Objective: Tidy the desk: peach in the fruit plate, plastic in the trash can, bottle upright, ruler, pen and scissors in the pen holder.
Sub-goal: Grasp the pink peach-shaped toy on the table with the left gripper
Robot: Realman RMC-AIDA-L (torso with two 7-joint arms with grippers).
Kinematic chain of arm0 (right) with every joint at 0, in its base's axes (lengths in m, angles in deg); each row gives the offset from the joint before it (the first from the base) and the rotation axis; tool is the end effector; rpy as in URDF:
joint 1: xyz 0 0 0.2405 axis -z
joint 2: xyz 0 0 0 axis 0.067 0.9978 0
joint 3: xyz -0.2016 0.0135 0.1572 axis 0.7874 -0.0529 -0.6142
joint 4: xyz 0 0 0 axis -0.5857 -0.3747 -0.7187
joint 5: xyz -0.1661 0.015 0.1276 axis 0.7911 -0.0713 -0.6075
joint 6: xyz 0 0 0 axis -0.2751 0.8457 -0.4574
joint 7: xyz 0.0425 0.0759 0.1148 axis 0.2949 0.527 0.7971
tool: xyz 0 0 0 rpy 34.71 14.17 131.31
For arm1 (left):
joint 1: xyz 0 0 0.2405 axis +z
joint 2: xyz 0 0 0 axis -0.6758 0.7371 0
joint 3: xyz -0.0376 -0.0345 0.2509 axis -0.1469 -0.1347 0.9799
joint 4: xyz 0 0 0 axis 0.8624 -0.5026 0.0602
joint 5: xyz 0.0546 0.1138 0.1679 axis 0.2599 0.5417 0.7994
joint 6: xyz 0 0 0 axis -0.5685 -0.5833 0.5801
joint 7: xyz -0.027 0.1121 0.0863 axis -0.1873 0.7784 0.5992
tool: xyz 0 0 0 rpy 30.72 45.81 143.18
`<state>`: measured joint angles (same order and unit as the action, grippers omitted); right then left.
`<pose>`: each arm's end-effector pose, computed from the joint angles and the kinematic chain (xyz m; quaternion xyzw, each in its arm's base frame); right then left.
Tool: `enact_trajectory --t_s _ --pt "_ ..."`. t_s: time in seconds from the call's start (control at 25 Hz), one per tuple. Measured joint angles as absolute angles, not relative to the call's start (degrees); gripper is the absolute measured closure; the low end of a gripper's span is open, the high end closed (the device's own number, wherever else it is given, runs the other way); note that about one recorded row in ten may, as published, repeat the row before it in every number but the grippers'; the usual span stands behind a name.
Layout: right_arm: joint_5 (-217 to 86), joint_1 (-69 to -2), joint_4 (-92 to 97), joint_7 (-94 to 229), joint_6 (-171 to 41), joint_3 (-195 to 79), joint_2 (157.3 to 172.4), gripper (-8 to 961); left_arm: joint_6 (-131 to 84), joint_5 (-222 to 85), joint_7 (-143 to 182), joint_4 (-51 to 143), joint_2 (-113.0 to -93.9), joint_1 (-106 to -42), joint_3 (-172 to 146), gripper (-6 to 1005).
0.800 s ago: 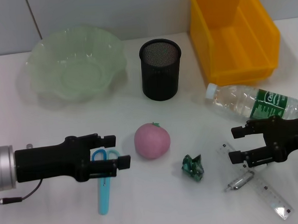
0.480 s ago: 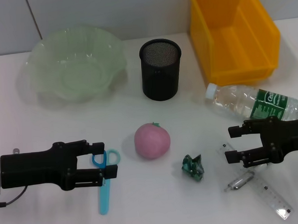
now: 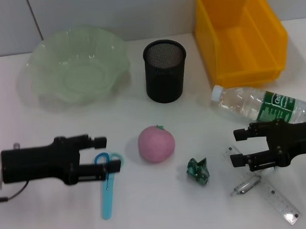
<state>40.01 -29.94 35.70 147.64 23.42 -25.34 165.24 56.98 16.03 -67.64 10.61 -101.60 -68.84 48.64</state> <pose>0.3040 0.2963 0.0298 -0.9434 0.2644 0.1847 0.0772 -0.2577 0.3099 -0.0082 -0.9434 -0.2451 -0.2212 0.0318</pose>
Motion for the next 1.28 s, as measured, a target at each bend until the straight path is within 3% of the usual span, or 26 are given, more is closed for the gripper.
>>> enact_trajectory --t_s 0.28,0.64,1.28 --pt "40.01 -30.18 33.67 147.81 21.92 -25.35 164.85 138 51.88 19.46 -66.72 10.48 -102.55 -73.41 48.04 172" --pt "40.01 -30.25 33.49 148.50 21.50 -25.35 164.68 141 41.93 32.12 -64.52 10.99 -107.03 -81.00 49.32 183" --pt "39.97 -30.94 33.46 148.62 20.72 -25.78 164.72 147 35.46 28.43 -64.04 15.40 -107.60 -84.04 55.64 203"
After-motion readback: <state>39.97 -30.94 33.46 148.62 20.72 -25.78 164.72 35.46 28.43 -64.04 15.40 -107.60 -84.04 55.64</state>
